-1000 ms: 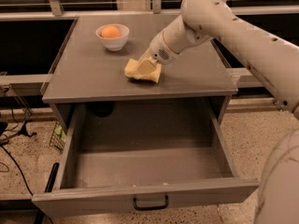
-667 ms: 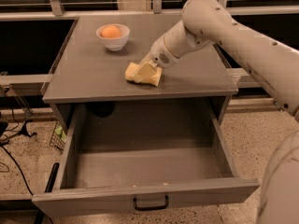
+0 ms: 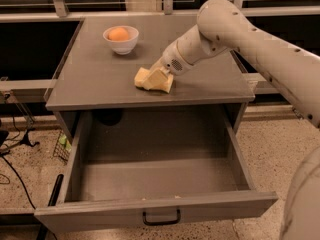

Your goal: Pick sponge from top drawer and place on counter

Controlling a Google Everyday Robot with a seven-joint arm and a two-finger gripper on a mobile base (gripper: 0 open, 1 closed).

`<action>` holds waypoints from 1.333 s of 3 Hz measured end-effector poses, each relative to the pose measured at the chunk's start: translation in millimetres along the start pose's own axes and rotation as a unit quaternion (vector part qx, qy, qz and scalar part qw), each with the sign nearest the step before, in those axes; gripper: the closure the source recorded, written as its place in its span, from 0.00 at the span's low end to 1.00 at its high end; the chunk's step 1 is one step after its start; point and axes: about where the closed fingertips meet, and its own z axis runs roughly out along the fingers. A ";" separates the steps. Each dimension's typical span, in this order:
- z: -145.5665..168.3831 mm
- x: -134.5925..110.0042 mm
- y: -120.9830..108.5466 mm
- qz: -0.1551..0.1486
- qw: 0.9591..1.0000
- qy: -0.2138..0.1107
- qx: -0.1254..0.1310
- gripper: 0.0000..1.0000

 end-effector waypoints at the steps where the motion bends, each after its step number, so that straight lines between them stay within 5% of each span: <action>1: 0.0 0.0 0.0 0.000 1.000 0.000 0.000 0.58; 3: 0.1 0.0 0.0 0.000 1.000 0.000 0.000 0.11; 4: 0.1 0.0 0.1 0.000 1.000 0.000 0.000 0.00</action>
Offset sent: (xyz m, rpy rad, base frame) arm 0.0000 0.0000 0.0000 0.0000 0.0000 0.0000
